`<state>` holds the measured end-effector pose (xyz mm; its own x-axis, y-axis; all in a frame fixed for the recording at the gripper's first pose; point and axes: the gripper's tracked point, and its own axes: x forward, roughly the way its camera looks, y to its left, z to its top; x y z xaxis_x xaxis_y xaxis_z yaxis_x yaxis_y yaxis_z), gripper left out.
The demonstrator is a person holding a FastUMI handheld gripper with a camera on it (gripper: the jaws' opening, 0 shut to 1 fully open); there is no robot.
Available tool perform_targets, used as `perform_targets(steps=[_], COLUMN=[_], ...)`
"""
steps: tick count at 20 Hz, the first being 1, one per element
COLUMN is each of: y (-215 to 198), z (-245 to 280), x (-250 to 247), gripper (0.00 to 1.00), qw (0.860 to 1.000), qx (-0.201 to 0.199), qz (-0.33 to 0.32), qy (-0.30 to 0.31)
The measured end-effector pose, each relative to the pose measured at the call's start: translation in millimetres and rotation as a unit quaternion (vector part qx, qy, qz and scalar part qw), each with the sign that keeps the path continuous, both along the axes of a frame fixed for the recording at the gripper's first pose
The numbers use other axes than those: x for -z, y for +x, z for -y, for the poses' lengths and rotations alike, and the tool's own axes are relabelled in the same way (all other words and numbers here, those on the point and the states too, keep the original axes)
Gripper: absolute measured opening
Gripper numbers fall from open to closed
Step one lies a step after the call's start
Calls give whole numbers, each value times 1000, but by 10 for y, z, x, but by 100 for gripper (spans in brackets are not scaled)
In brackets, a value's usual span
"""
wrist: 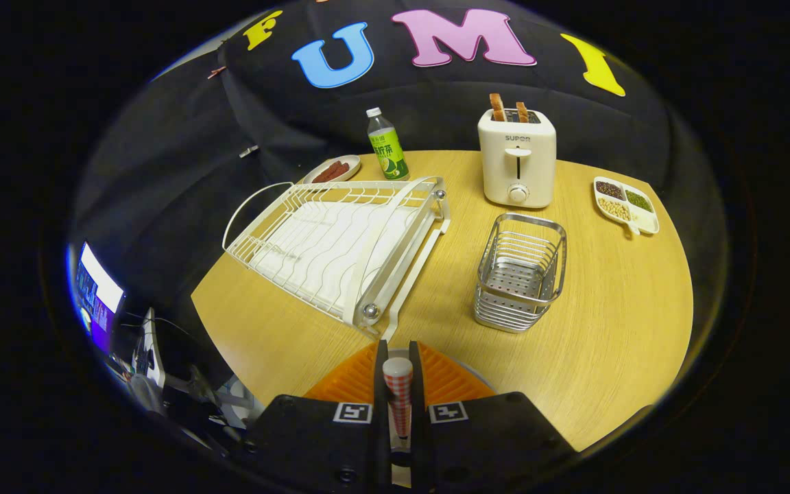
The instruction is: Take the plate from the dish rack, then take the spoon from the basket and place it into the plate.
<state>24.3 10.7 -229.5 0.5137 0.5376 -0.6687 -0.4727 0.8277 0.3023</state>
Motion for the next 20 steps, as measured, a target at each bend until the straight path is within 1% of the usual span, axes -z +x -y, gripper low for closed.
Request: perform_targets(steps=[2,7,9,10,12,14,17,20], y=[-18,27,68,92,147,193,300,372], z=[-53,-14,17,54,109,146,186,231], x=[71,163,123,91,-6,-203,-622,-1105], gripper=[15,19,28,40,81,100,99,99], qw=[1000,1000,1000,1000,999,997,991,979], qx=[2,3,12,18,30,42,66,95], qz=[-14,-8,-4,4,27,58,119,178], qy=[2,-15,-13,-16,-14,-7,7,21])
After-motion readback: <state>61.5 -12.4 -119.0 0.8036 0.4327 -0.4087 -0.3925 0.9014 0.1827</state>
